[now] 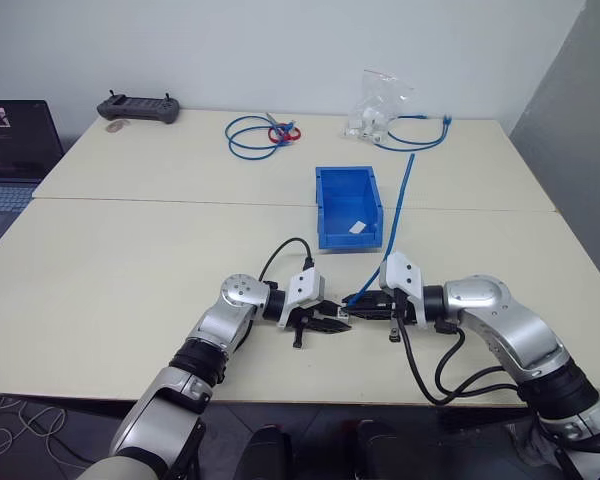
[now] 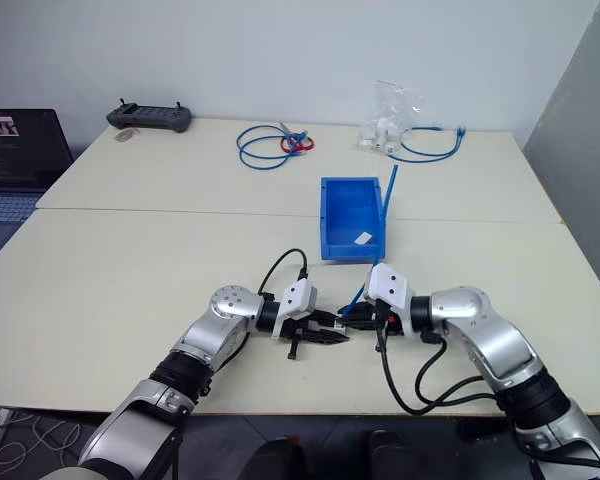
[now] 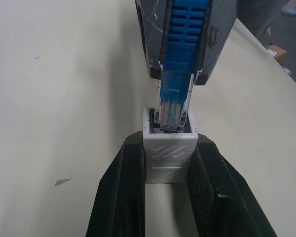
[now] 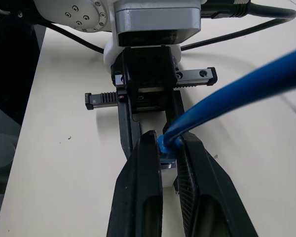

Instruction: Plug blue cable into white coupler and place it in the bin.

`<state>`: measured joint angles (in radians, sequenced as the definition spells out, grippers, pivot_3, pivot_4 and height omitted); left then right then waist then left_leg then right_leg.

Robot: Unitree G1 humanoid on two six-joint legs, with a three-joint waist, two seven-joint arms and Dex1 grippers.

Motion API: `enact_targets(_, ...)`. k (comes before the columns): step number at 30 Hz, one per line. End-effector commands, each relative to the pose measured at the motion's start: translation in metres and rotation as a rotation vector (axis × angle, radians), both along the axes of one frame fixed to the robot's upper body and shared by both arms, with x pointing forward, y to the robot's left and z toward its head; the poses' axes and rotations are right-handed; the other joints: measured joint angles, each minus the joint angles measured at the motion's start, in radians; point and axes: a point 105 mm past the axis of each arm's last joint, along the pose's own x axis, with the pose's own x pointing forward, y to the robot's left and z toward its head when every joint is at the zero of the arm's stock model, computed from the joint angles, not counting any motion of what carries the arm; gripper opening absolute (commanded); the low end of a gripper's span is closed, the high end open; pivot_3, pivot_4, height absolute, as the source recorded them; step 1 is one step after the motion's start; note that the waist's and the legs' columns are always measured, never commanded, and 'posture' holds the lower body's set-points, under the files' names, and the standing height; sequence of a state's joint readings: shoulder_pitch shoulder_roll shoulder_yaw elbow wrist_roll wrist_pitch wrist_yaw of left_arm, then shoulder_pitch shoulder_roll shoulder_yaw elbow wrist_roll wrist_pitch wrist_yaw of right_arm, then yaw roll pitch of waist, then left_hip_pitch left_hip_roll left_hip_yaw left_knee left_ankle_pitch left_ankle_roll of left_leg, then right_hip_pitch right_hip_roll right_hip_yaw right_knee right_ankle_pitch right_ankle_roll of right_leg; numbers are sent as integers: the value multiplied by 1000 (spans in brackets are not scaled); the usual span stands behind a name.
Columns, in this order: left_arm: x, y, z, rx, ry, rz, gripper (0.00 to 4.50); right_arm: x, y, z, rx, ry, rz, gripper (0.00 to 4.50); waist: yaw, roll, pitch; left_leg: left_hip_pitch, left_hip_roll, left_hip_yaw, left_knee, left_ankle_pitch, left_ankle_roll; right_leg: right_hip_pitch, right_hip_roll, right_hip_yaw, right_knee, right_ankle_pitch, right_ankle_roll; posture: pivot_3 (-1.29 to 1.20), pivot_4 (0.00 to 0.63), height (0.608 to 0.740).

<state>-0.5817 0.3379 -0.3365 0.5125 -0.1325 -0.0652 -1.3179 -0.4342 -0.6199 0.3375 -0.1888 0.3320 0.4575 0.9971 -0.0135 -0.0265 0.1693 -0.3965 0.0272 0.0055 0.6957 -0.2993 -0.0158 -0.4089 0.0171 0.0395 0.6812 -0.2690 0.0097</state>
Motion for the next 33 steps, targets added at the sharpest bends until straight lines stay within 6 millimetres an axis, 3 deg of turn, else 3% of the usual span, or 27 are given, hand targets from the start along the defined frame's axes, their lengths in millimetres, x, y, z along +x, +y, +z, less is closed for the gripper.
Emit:
enact_targets(1, -1, 5, -2, 13, 5, 17, 778, 1, -3, -16, -80, 31, 0, 144, -1, 0, 0, 0, 0, 0, 0, 0, 0, 0, 0, 0, 0, 0, 0, 0, 150, 740)
enact_targets(15, -3, 2, -1, 3, 2, 22, 778, 2, 8, -39, -228, 64, 48, 144, -17, 2, -5, 5, 1, 0, 0, 0, 1, 4, 0, 0, 1, 0, 1, 0, 150, 740)
enact_targets(20, -2, 2, 0, 2, 0, 27, 778, -8, 10, -45, -265, 152, 109, 144, -17, 4, -8, 7, 1, 0, 0, 1, 1, 5, 0, 0, 1, -1, 3, 0, 150, 740)
enact_targets(26, -2, 2, 0, -2, -2, 32, 778, -4, 20, -48, -202, 197, 81, 144, -18, 4, -11, 7, 1, 0, -1, 1, 1, 5, 0, 1, 0, -1, 2, 0, 150, 740)
enact_targets(33, -1, 4, 0, -1, -8, 39, 778, -6, 5, -76, -232, 179, 79, 144, -21, 4, -12, 17, 2, 1, -3, 1, 1, 13, 1, 1, 0, -2, 2, 0, 150, 740)
